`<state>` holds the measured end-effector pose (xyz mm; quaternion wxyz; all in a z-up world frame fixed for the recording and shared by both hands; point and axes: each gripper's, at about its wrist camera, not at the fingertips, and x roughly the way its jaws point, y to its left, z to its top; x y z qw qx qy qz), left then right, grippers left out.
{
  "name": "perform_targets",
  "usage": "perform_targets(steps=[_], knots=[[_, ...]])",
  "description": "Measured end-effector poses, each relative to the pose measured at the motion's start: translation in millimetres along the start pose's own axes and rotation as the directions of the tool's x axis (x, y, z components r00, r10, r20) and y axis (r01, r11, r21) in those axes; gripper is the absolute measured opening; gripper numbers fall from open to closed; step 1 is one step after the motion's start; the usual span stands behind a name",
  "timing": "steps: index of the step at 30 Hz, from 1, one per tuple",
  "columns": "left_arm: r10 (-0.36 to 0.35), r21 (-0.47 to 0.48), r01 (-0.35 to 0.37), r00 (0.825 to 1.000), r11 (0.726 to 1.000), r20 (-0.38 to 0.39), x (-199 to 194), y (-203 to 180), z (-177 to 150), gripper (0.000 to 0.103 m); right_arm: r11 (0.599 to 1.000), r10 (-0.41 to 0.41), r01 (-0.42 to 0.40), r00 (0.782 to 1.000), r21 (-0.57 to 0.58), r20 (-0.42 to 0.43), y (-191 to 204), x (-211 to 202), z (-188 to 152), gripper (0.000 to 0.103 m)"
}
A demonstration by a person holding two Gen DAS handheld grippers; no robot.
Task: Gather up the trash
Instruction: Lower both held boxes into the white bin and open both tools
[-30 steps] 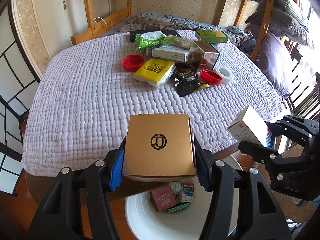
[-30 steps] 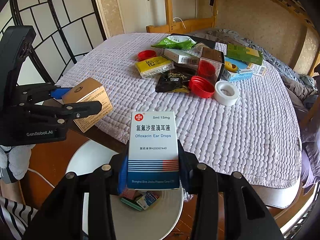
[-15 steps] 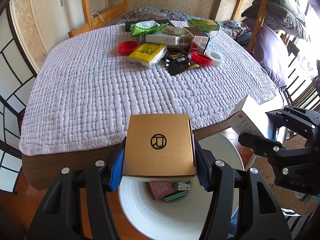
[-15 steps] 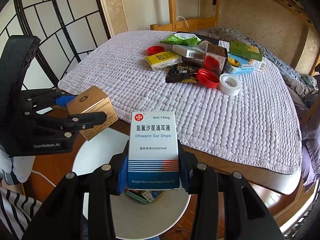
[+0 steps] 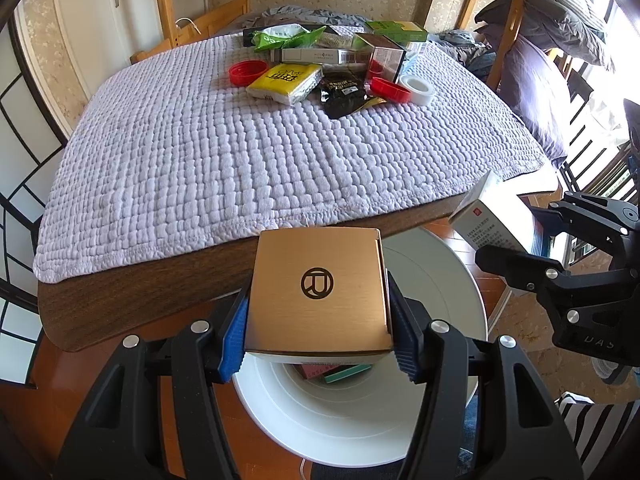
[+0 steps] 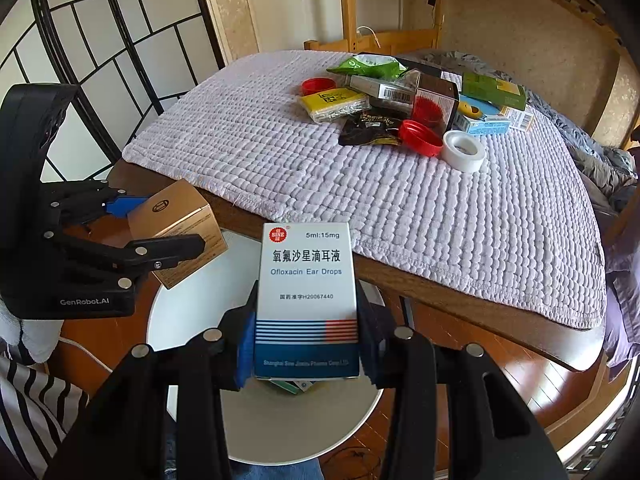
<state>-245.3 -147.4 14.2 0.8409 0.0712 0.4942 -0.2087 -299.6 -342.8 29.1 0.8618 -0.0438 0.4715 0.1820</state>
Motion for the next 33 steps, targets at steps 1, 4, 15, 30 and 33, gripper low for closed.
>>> perform_targets(steps=[1, 4, 15, 30, 33], knots=[[-0.001, 0.002, 0.001, 1.000, 1.000, -0.002, -0.2, -0.5, -1.2, 0.060, 1.000, 0.000, 0.000, 1.000, 0.000, 0.000, 0.3, -0.1, -1.1, 0.041], [-0.009, 0.013, 0.009, 1.000, 1.000, -0.007, -0.5, -2.9, -4.5, 0.060, 1.000, 0.002, -0.002, 1.000, 0.001, -0.004, 1.6, -1.0, -4.5, 0.041], [-0.025, 0.044, 0.027, 0.999, 0.999, -0.046, 5.6, -8.4, -18.9, 0.060, 1.000, 0.025, -0.025, 0.999, 0.010, -0.048, 5.7, 6.5, -15.8, 0.041], [-0.019, 0.060, 0.025, 0.995, 0.998, -0.101, 25.1, -15.6, -31.4, 0.060, 0.999, 0.036, -0.037, 0.993, -0.004, -0.110, 11.7, 26.3, -29.1, 0.041], [-0.017, 0.060, 0.024, 0.993, 0.998, -0.113, 31.1, -15.8, -33.0, 0.060, 0.999, 0.035, -0.035, 0.993, 0.001, -0.116, 9.7, 29.9, -29.7, 0.041]])
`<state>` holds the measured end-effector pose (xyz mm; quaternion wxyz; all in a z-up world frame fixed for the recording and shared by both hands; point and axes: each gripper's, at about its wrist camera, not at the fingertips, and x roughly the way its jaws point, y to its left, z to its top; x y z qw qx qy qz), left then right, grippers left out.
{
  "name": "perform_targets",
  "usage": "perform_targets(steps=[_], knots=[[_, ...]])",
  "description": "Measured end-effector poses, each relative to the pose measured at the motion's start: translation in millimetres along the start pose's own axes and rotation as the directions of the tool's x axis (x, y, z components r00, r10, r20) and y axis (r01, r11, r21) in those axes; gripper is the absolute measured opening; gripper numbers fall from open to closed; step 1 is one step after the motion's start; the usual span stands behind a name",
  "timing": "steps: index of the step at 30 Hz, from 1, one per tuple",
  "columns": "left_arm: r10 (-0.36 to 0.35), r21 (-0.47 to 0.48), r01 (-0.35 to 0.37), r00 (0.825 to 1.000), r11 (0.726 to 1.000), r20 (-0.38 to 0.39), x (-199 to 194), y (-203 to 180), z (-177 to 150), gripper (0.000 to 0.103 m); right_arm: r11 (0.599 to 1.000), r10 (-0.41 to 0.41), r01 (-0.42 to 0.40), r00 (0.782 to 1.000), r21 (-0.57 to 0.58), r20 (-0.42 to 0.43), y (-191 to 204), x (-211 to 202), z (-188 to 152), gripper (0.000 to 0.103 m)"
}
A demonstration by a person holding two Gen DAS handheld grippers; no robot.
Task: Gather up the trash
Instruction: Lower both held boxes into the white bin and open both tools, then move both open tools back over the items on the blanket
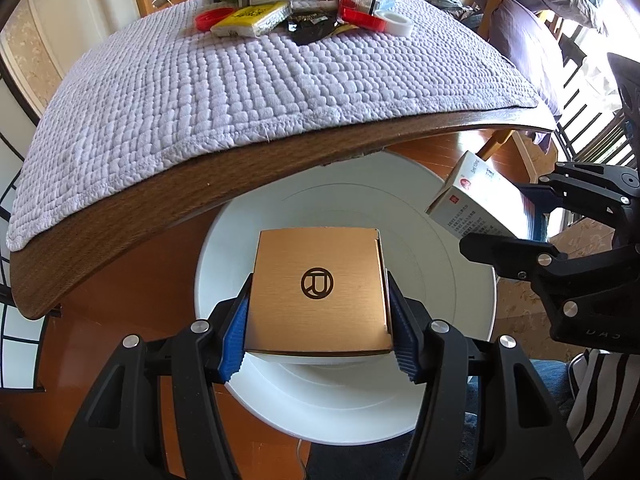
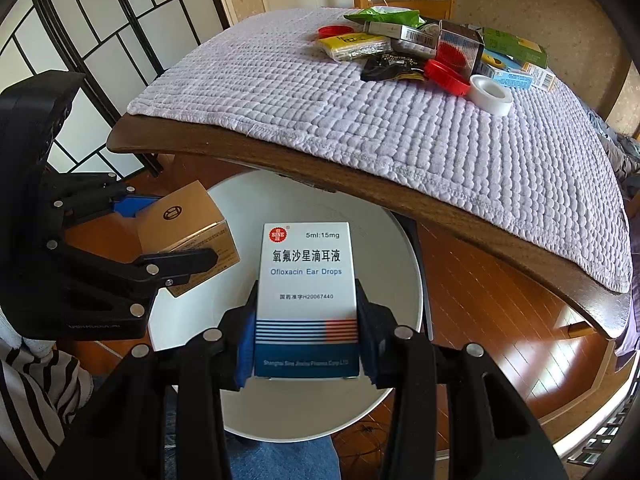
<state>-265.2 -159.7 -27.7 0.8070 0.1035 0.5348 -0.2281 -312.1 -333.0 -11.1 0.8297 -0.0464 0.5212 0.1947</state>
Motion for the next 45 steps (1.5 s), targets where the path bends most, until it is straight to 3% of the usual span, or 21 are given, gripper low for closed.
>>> perform_targets(steps=[24, 28, 29, 34, 41, 45], knots=[[0.013, 0.003, -0.012, 0.997, 1.000, -0.074, 46.4, -9.9, -10.6, 0.060, 0.999, 0.028, -0.026, 0.998, 0.031, -0.059, -6.9, 35.7, -6.2, 0.041], [0.012, -0.013, -0.013, 0.996, 1.000, -0.086, 57.9, -15.0, -11.4, 0.067, 0.999, 0.027, -0.025, 0.998, 0.042, -0.058, -8.0, 37.3, -9.2, 0.046], [0.011, -0.016, -0.012, 0.996, 1.000, -0.084, 58.4, -13.9, -12.2, 0.068, 0.999, 0.024, -0.021, 0.998, 0.048, -0.059, -8.7, 37.7, -9.3, 0.050], [0.010, -0.010, -0.011, 0.997, 1.000, -0.074, 54.3, -11.5, -12.5, 0.080, 0.998, 0.025, -0.022, 0.998, 0.054, -0.052, -14.2, 33.8, -11.2, 0.050], [0.006, -0.013, -0.007, 0.999, 1.000, -0.043, 35.7, -4.1, -1.0, 0.080, 0.999, 0.022, -0.021, 1.000, 0.045, -0.017, -20.3, 13.6, -8.5, 0.050], [0.001, 0.008, -0.001, 0.999, 1.000, 0.041, 5.3, 0.1, 12.2, 0.080, 0.999, 0.005, -0.008, 0.998, 0.044, 0.069, -26.2, -16.4, 2.1, 0.050]])
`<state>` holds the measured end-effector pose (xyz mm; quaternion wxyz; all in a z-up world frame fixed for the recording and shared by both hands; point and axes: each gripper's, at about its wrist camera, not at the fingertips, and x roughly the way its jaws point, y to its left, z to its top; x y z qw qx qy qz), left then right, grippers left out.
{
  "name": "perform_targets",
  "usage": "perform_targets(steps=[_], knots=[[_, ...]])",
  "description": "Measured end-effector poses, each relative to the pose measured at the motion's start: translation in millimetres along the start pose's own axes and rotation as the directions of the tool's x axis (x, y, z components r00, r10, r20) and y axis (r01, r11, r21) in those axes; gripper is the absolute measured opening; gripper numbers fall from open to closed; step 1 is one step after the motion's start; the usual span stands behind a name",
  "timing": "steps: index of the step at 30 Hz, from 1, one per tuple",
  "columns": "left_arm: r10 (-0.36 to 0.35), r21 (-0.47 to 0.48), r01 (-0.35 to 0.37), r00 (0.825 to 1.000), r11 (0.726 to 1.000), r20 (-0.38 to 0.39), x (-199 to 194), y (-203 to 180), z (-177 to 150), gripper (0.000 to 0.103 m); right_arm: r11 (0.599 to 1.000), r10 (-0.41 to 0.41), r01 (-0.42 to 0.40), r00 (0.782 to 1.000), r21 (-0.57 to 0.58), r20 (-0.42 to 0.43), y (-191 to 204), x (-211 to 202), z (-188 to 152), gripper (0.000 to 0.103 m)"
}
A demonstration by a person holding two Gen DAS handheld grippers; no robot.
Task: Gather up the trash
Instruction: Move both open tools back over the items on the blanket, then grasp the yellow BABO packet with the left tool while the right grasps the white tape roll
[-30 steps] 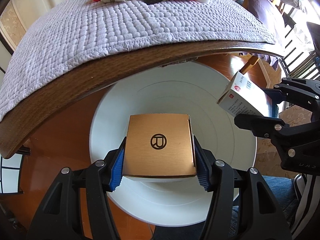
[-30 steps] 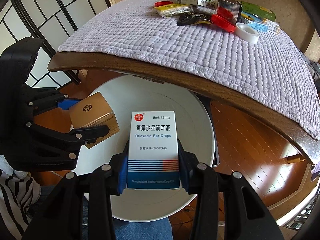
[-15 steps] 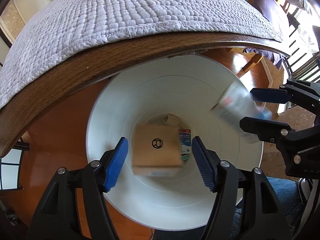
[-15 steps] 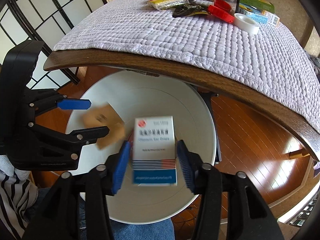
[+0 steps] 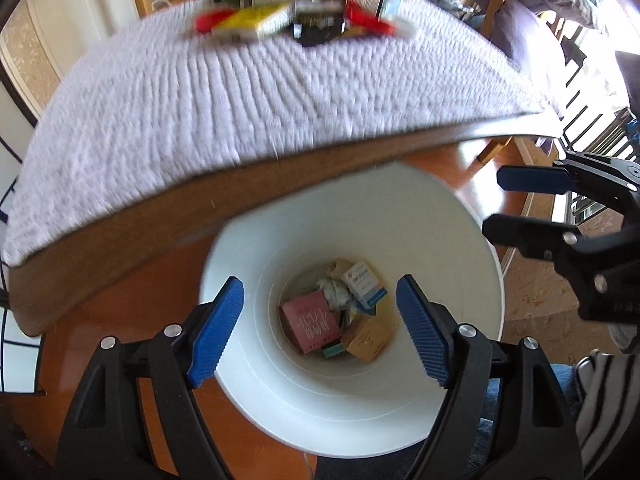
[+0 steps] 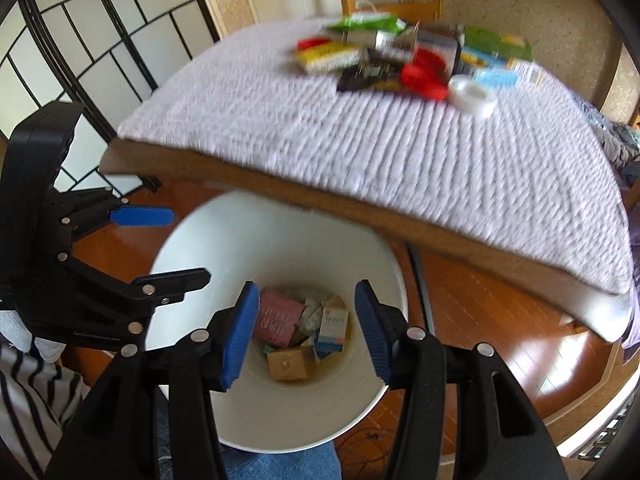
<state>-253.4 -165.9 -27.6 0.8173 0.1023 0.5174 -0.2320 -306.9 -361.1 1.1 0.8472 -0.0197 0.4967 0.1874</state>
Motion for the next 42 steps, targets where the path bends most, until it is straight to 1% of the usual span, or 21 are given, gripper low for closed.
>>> perform_targets(steps=[3, 5, 7, 10, 12, 15, 20, 24, 27, 30, 34, 39, 41, 42], knots=[[0.015, -0.002, -0.015, 0.998, 1.000, 0.068, -21.1, 6.8, 12.2, 0.080, 0.999, -0.031, 0.030, 0.997, 0.018, 0.071, -13.6, -19.0, 15.6, 0.050], [0.023, -0.021, -0.021, 0.994, 1.000, 0.109, -31.1, 18.8, 25.9, 0.080, 0.998, -0.058, 0.054, 0.993, 0.039, 0.107, -24.5, -25.1, 27.3, 0.050], [0.035, -0.048, -0.028, 0.990, 0.998, 0.139, -35.2, 29.0, 41.0, 0.080, 0.994, -0.090, 0.082, 0.988, 0.069, 0.127, -36.1, -25.9, 39.6, 0.050], [0.055, -0.081, -0.042, 0.985, 0.996, 0.163, -33.4, 44.1, 67.8, 0.080, 0.988, -0.098, 0.080, 0.986, 0.132, 0.134, -56.6, -18.2, 59.3, 0.050], [0.057, -0.089, -0.043, 0.985, 0.995, 0.164, -27.7, 52.7, 84.2, 0.080, 0.983, -0.082, 0.059, 0.988, 0.172, 0.134, -68.5, -10.5, 71.2, 0.050], [0.064, -0.080, -0.051, 0.984, 0.995, 0.166, -19.1, 60.2, 105.2, 0.080, 0.976, -0.129, 0.103, 0.983, 0.192, 0.131, -80.0, 2.3, 87.5, 0.050], [0.089, -0.043, -0.083, 0.985, 0.996, 0.148, 0.1, 67.9, 135.4, 0.080, 0.969, -0.211, 0.196, 0.973, 0.154, 0.091, -102.8, 22.1, 106.9, 0.050], [0.096, -0.040, -0.092, 0.989, 0.995, 0.116, 20.2, 79.1, 150.5, 0.080, 0.966, -0.236, 0.229, 0.970, 0.123, 0.050, -121.1, 41.2, 113.5, 0.050], [0.061, -0.032, -0.058, 0.993, 0.998, 0.102, 32.9, 85.8, 163.2, 0.080, 0.970, -0.225, 0.220, 0.974, 0.103, 0.041, -128.0, 52.3, 120.5, 0.050], [0.023, 0.016, -0.025, 0.996, 1.000, 0.083, 43.3, 83.6, 173.6, 0.080, 0.975, -0.213, 0.209, 0.976, 0.074, 0.050, -128.1, 57.2, 128.5, 0.050], [0.003, 0.045, -0.005, 0.998, 0.999, 0.059, 56.7, 82.8, 183.3, 0.081, 0.979, -0.199, 0.196, 0.978, 0.056, 0.053, -131.0, 63.4, 141.4, 0.050], [-0.006, 0.055, 0.002, 0.998, 0.998, 0.070, 60.0, 83.8, 193.7, 0.081, 0.982, -0.184, 0.182, 0.982, 0.039, 0.052, -134.3, 69.8, 151.5, 0.050], [-0.010, 0.061, 0.005, 0.997, 0.998, 0.076, 59.2, 82.3, 193.5, 0.077, 0.982, -0.186, 0.185, 0.981, 0.028, 0.054, -133.5, 70.6, 152.8, 0.049], [-0.012, 0.065, 0.007, 0.997, 0.998, 0.077, 59.1, 81.8, 193.7, 0.070, 0.982, -0.188, 0.187, 0.981, 0.023, 0.056, -133.0, 70.8, 152.9, 0.049]])
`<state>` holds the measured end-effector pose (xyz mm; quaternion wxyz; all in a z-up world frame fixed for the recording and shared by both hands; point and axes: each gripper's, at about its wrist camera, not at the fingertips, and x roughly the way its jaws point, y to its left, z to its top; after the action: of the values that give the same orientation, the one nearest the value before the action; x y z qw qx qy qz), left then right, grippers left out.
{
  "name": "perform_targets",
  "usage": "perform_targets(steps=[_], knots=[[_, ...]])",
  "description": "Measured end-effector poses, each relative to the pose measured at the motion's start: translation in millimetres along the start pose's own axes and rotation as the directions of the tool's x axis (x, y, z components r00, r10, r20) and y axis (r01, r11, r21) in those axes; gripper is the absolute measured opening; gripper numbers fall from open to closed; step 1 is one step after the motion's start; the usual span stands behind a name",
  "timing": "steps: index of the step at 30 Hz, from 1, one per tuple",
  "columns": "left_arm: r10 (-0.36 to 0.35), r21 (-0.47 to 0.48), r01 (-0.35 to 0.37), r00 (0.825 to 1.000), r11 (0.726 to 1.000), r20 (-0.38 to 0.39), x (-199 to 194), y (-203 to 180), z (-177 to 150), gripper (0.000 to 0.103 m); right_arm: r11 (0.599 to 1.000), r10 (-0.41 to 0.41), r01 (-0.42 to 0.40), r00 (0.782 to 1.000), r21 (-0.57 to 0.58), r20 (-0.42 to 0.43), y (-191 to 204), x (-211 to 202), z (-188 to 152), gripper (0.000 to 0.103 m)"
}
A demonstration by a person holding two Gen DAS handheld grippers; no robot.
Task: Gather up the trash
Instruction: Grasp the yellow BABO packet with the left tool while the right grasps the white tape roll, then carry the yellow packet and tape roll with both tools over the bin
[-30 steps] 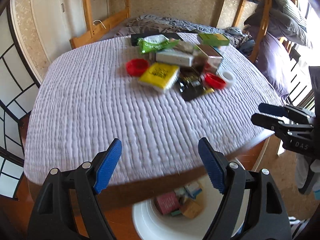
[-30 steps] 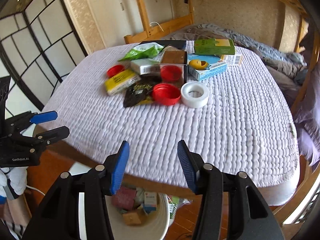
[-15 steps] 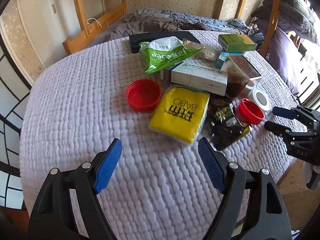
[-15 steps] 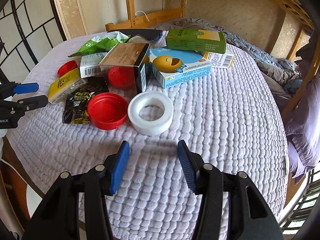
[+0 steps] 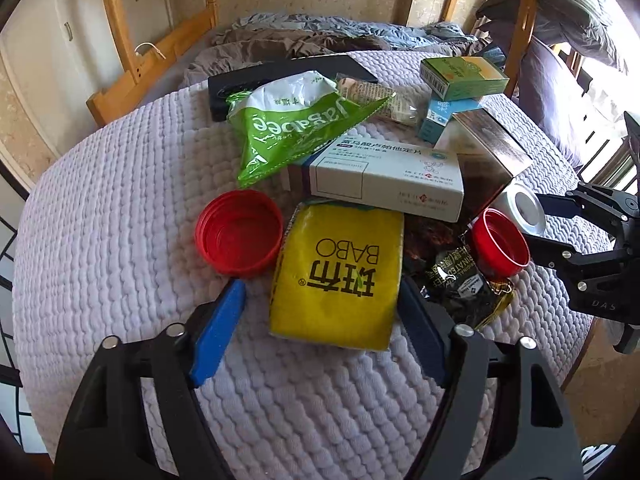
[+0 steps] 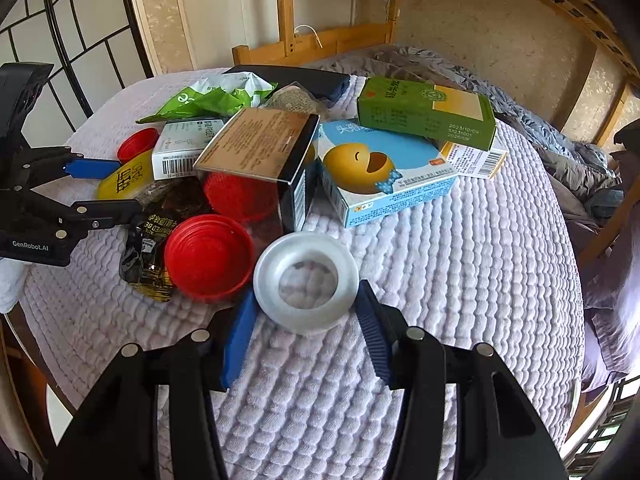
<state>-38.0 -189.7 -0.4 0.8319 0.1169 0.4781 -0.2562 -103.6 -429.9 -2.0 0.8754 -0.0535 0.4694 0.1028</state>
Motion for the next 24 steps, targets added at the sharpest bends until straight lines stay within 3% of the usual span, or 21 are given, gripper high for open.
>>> perform_targets(steps=[2, 4, 24], knots=[[0.005, 0.004, -0.005, 1.000, 1.000, 0.004, -2.0, -1.2, -0.6, 0.061, 1.000, -0.008, 0.008, 1.000, -0.007, 0.005, 1.5, -1.1, -1.4, 0.049], [0.002, -0.002, -0.002, 1.000, 1.000, 0.011, -5.9, -1.4, -2.1, 0.059, 1.000, -0.016, 0.016, 1.000, -0.010, 0.010, 3.0, -3.8, -3.9, 0.049], [-0.018, -0.047, 0.019, 0.999, 0.999, 0.031, -49.2, -8.0, -39.5, 0.058, 1.000, 0.008, -0.009, 0.999, 0.026, 0.037, 14.7, -45.5, -33.3, 0.049]])
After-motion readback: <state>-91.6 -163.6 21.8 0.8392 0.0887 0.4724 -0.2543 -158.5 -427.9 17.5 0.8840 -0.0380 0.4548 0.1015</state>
